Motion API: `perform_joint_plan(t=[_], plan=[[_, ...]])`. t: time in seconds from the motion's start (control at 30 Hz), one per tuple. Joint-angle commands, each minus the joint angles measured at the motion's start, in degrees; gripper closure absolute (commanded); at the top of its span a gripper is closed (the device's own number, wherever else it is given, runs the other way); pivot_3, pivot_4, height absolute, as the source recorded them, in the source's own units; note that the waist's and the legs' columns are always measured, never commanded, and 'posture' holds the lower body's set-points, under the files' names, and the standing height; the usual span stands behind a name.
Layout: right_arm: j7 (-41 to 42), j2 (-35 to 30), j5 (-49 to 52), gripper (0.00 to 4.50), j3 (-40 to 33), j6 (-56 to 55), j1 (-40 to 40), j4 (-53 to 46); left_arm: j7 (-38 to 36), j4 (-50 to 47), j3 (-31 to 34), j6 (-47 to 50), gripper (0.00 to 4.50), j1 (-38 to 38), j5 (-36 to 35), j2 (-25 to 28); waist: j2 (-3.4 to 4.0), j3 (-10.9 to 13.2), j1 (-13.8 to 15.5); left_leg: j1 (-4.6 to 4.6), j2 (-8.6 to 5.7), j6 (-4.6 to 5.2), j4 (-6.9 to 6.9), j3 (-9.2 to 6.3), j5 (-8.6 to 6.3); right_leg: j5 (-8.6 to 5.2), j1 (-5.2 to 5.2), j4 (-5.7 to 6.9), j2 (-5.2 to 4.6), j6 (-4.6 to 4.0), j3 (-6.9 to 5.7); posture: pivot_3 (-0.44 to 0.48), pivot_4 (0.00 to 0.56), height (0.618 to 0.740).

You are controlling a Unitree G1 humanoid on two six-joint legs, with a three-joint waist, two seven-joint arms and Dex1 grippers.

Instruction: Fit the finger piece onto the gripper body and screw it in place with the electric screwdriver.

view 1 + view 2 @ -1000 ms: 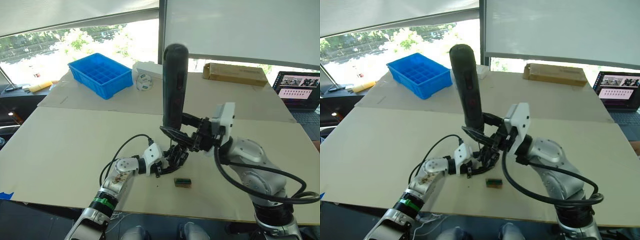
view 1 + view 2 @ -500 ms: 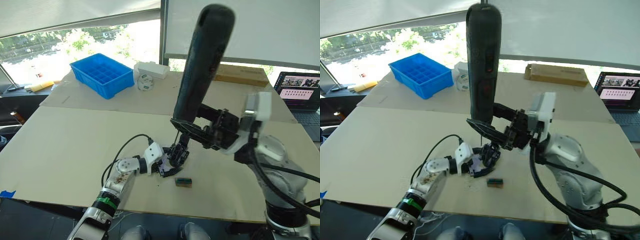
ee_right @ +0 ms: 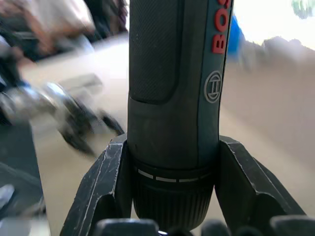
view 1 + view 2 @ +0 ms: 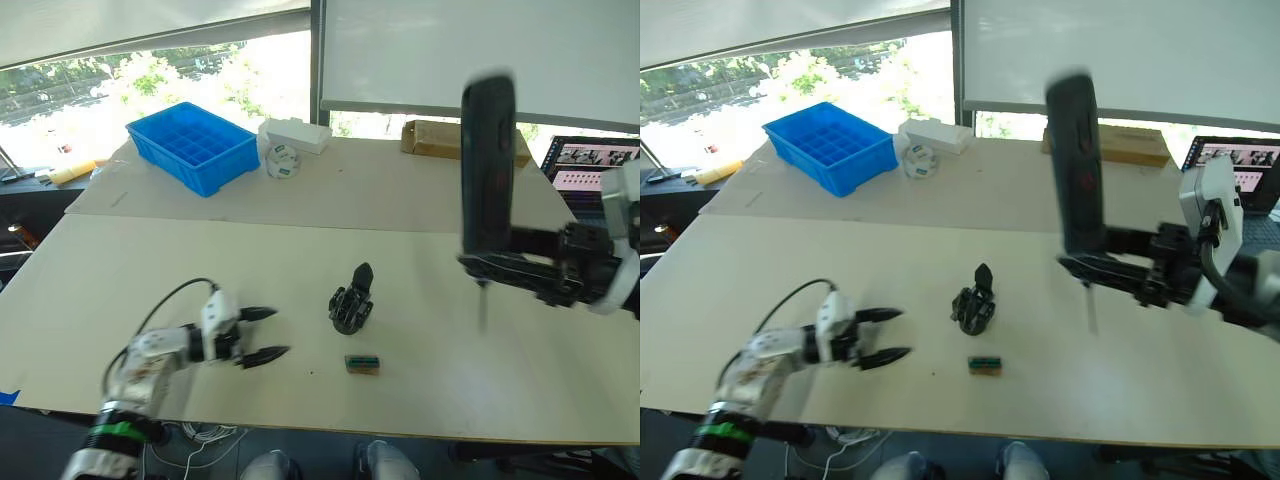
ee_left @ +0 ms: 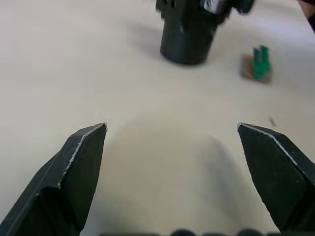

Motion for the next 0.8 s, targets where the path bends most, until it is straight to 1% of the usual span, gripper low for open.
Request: perform_joint_plan(t=[0.03,0.07,0.1,0.17,0.27,0.37,0.43,0.5,0.6,0.73,0.8], plan=[[3.7,-3.7,-8.7,2.58,0.9,-0.4,2.1,4.9,-4.6,-0.4,2.6,-3.4,0.02,0.1,-1.9,2.0,0.07,0.1,0.3,-0.04,-0.01,0.03,0.01,0.00,-0.02,0.02,0.00,-0.05,-0.01,0.04,0.00,0.000,0.150,0.740],[4.2,-4.4,-11.0,2.58,2.5,-1.0,2.5,7.0,-4.8,-0.6,3.1,-2.8,0.02,-0.2,-2.2,2.5,0.10,0.1,0.4,-0.10,0.00,0.03,0.01,-0.01,-0.02,0.03,-0.01,-0.13,0.01,0.06,-0.01,0.000,0.150,0.740],[2.5,-5.2,-13.1,2.58,5.1,0.8,2.1,9.9,-4.9,-0.3,3.7,-2.9,0.02,-0.7,-2.2,3.0,0.13,0.1,0.5,-0.17,-0.01,0.04,0.04,-0.02,-0.02,0.06,-0.04,-0.19,0.00,0.12,-0.04,0.000,0.150,0.740],[3.0,-6.9,-17.0,2.58,9.8,2.1,1.6,13.6,-5.1,0.2,4.3,-2.6,0.02,-1.7,-2.1,3.6,0.15,0.1,0.6,-0.31,-0.04,0.06,0.06,-0.02,-0.03,0.12,-0.10,-0.24,-0.01,0.21,-0.04,0.000,0.150,0.740],[2.3,-6.7,-20.0,2.58,17.0,6.0,-3.4,18.3,-5.2,3.7,4.7,-3.5,0.02,-4.6,-0.8,4.0,0.27,0.2,0.4,-0.49,-0.06,0.05,0.08,0.00,-0.02,0.16,-0.26,-0.27,0.00,0.27,-0.07,0.000,0.150,0.740],[5.1,-6.5,-24.6,2.58,24.3,5.5,-6.2,22.1,-4.7,7.5,5.1,-4.5,0.02,-8.3,0.1,4.1,0.49,0.3,0.2,-0.59,-0.07,-0.02,0.09,0.10,0.03,0.18,-0.40,-0.20,0.18,0.30,-0.26,0.000,0.150,0.740],[6.6,-6.1,-27.0,2.58,27.8,5.1,-7.6,23.9,-4.7,8.1,5.0,-4.5,0.02,-9.5,0.2,4.2,0.52,0.4,0.2,-0.61,-0.07,-0.07,0.09,0.18,0.07,0.18,-0.43,-0.15,0.54,0.31,-0.32,0.000,0.150,0.740],[7.8,-5.4,-29.6,2.58,30.4,4.1,-9.3,26.3,-4.9,7.4,4.9,-4.0,0.02,-9.5,0.1,4.2,0.56,0.4,0.0,-0.61,-0.06,-0.12,0.06,0.21,0.09,0.17,-0.43,-0.17,0.62,0.32,-0.34,0.000,0.150,0.740],[8.2,-3.2,-33.5,2.58,32.9,1.9,-11.9,30.6,-4.5,3.6,5.1,-2.6,0.02,-7.6,-0.8,4.1,0.58,0.4,-0.3,-0.63,-0.07,-0.12,0.05,0.25,0.09,0.15,-0.45,-0.17,0.63,0.37,-0.33,0.000,0.150,0.740],[9.6,-1.4,-35.1,2.58,32.4,1.3,-12.7,33.2,-2.1,-1.4,6.4,0.2,0.02,-5.1,-2.1,4.2,0.59,0.4,-0.6,-0.61,-0.08,-0.14,0.07,0.27,0.10,0.13,-0.44,-0.17,0.63,0.49,-0.25,0.000,0.150,0.740],[10.2,-1.6,-35.8,1.55,31.5,0.3,-12.0,33.2,0.4,-2.6,6.7,2.3,0.00,-4.5,-1.7,4.4,0.60,0.4,-0.6,-0.57,-0.08,-0.19,0.08,0.25,0.13,0.13,-0.40,-0.15,0.64,0.49,-0.22,0.000,0.150,0.740]])
